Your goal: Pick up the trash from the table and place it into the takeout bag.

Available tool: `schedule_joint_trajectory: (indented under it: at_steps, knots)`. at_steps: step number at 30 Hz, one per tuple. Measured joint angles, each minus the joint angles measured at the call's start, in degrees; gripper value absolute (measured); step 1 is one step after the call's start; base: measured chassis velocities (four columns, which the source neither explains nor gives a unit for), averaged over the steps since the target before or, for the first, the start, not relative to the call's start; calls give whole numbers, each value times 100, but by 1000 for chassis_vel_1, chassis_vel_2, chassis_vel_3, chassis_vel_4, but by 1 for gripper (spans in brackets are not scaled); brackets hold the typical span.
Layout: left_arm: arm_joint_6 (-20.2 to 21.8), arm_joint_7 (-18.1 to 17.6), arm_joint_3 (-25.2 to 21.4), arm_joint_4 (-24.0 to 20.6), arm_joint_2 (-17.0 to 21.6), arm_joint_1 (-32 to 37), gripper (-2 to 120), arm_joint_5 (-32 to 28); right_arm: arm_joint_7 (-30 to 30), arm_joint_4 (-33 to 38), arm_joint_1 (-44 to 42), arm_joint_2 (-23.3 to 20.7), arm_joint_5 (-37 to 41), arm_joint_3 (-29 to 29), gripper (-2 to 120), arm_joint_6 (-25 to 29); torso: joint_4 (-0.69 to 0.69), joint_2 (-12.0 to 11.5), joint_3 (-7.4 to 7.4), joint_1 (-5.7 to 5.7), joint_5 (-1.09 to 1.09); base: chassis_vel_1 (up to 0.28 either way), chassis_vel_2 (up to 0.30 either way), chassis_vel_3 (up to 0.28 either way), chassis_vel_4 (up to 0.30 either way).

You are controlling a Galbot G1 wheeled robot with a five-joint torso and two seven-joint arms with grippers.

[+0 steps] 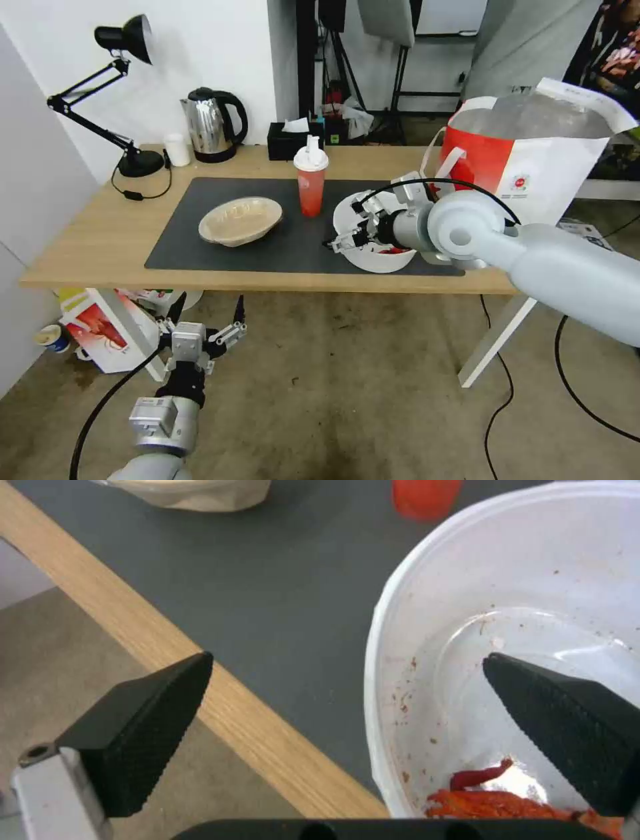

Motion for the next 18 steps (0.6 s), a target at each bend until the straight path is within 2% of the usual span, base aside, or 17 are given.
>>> schedule_joint_trajectory:
  at_steps: [18]
  knots:
    - [0,0,0,0,0,0,100,0,-6,-412,-164,285,-243,-88,98,3,0,-1,0,0,0,0,0,0,0]
